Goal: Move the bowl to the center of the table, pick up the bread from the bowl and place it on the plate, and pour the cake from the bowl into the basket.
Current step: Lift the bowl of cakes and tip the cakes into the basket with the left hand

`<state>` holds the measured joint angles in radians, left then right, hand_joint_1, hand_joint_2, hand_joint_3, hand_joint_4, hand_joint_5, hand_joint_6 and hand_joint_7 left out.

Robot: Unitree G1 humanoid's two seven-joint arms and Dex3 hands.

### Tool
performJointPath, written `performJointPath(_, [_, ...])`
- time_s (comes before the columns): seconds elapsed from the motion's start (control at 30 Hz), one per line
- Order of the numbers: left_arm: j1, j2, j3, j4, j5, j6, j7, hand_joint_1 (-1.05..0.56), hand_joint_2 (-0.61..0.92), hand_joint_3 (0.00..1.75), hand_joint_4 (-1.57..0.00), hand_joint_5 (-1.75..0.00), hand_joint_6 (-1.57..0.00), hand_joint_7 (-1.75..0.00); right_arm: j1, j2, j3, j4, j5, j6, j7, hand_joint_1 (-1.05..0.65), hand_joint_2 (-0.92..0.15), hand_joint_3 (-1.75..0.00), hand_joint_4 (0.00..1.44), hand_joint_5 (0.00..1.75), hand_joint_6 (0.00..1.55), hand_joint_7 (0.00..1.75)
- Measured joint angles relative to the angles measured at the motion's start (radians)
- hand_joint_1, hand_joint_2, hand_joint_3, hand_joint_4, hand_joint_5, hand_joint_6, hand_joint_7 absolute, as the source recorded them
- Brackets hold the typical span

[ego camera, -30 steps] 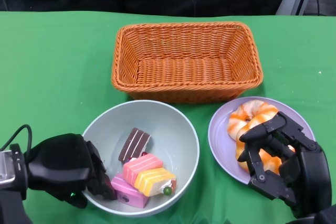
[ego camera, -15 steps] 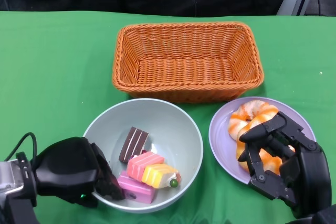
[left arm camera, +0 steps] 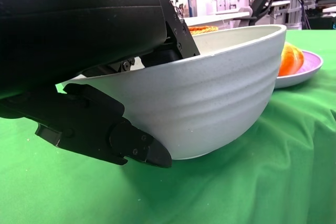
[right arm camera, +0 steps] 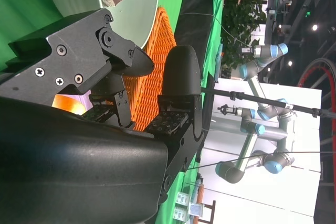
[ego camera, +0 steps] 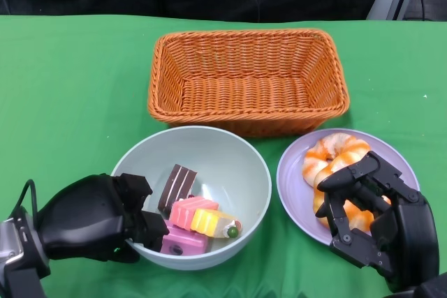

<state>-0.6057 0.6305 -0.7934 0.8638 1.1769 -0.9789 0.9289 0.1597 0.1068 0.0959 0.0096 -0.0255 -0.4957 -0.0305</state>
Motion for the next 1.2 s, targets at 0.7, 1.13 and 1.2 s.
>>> performJointPath(0.7, [0.0,-0.007,0.003,0.07,0.025,0.006,0.308,-0.02,0.91,0.08,-0.69,-1.75,-0.73,-1.44,-0.011,0.003,-0.008,0.024,-0.008,-0.012,-0.005,0.01,-0.61,-1.0,0.68,1.62,0.65,1.33])
performJointPath(1.13, [-0.003,-0.019,0.077,0.024,-0.012,0.004,0.372,0.02,0.52,1.04,-0.7,-1.74,-0.76,-1.39,-0.038,-0.002,-0.014,-0.005,-0.011,0.024,-0.008,-0.07,-0.63,-0.91,0.69,1.54,0.68,1.27])
performJointPath(1.2, [-0.003,-0.017,0.087,0.01,-0.013,0.003,0.372,0.01,0.5,1.08,-0.73,-1.71,-0.78,-1.36,-0.037,-0.002,-0.013,-0.008,-0.002,0.035,-0.003,-0.07,-0.62,-0.92,0.69,1.54,0.68,1.26])
